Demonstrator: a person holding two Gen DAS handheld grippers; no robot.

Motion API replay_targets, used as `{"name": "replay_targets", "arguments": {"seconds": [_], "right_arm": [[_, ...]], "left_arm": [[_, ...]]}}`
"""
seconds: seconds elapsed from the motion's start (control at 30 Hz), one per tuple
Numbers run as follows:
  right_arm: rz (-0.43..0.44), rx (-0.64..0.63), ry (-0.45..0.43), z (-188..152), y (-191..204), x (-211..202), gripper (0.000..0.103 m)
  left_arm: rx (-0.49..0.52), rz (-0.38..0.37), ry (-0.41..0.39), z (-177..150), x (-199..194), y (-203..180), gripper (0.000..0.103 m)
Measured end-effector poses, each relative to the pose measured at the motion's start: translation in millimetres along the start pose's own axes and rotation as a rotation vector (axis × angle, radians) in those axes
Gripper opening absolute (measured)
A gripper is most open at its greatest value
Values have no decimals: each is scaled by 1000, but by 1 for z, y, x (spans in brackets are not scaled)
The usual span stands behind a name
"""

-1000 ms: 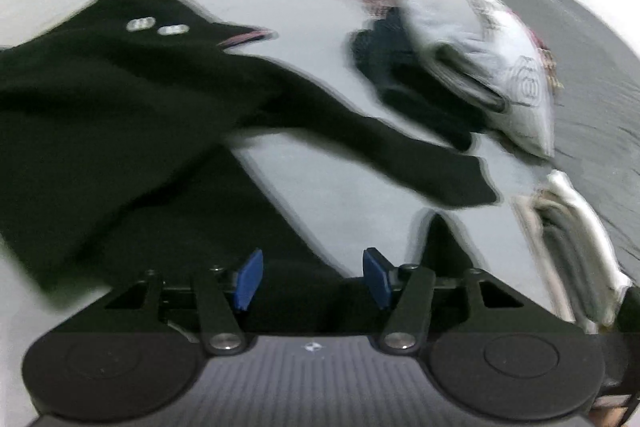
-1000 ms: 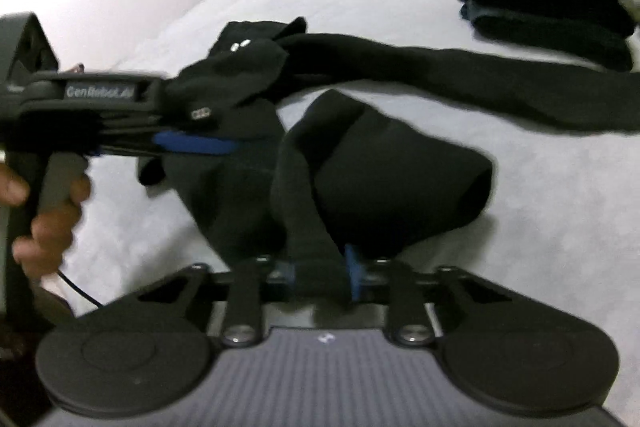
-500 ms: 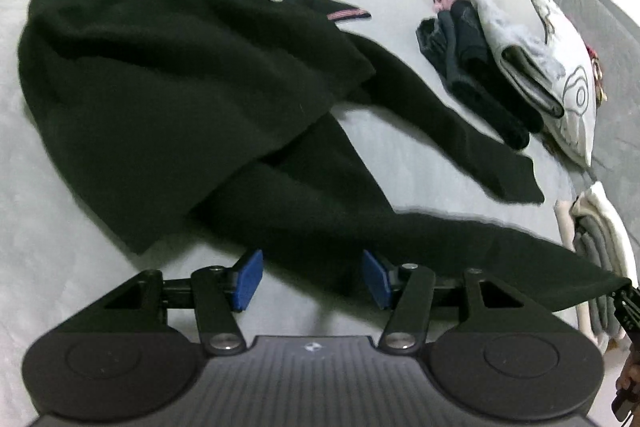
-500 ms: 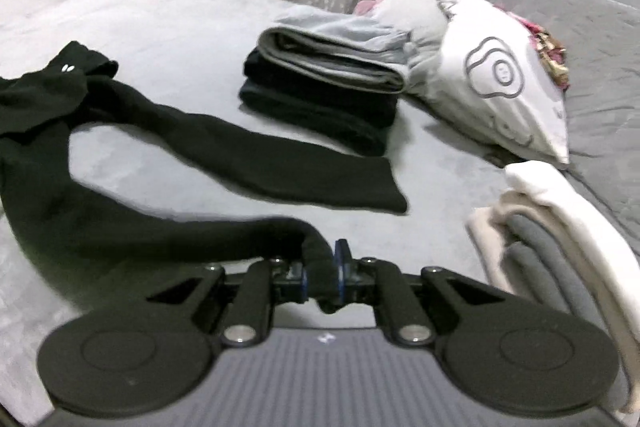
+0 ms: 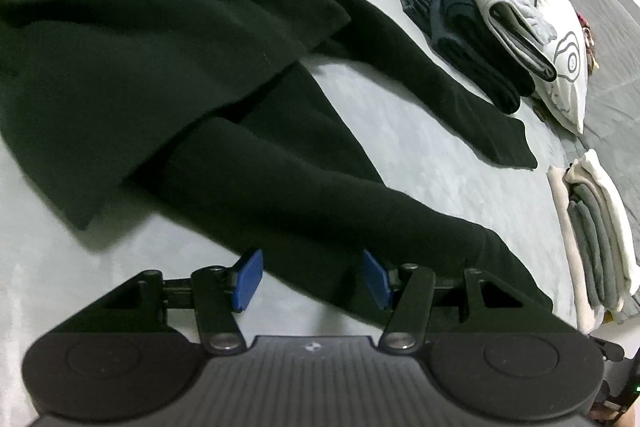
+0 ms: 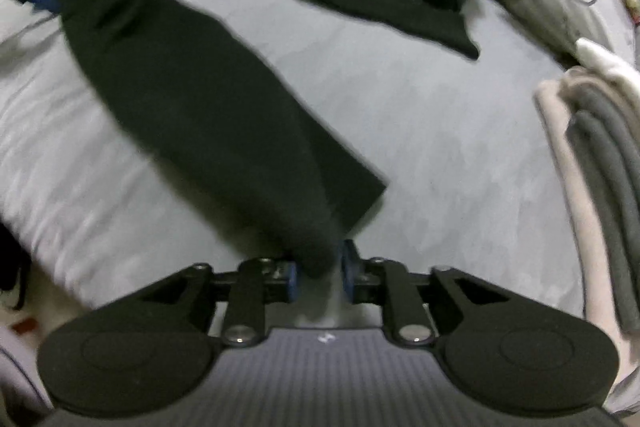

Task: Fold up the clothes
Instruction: 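Drag the pant leg straight with the right gripper and open it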

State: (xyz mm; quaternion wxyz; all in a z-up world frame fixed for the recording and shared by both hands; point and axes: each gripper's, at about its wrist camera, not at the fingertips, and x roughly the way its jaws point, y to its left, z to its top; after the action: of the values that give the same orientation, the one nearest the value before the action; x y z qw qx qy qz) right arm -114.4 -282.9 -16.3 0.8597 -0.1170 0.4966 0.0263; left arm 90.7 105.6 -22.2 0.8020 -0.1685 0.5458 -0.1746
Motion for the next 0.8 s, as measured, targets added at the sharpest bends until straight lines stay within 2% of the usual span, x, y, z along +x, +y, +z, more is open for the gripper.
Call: {"name": "replay_targets", "arguments": {"seconds": [0.1,0.23,0.33,0.43,0.5,0.6,0.7,0.8], "right_arm": [[82,132,-77,-6,-23,-19,48],[122,291,-145,0,-55,-29,50],[164,324,-153,6,-62,-33,52],[198,281,-148,10,-56,-45,56],[179,263,-148,11,-56,-51,57],[170,302,-165,10,-64,-57,57],[143,332,-146,16,-73,-45,57],[110,356,-113,23,-75,-26,56]], "left_arm": [[13,3,-5,-1,1,-3,56],[24,-1,-7,0,1,-5,56],[32,-5,-8,0,1,-6,56],[40,-8,-9,0,1,-7,56],[45,-10,-10,0,0,-8,56],[60,-11,-13,0,1,-11,56],[94,4,-22,-3,2,-19,55],[88,22,-28,-3,4,-17,47]]}}
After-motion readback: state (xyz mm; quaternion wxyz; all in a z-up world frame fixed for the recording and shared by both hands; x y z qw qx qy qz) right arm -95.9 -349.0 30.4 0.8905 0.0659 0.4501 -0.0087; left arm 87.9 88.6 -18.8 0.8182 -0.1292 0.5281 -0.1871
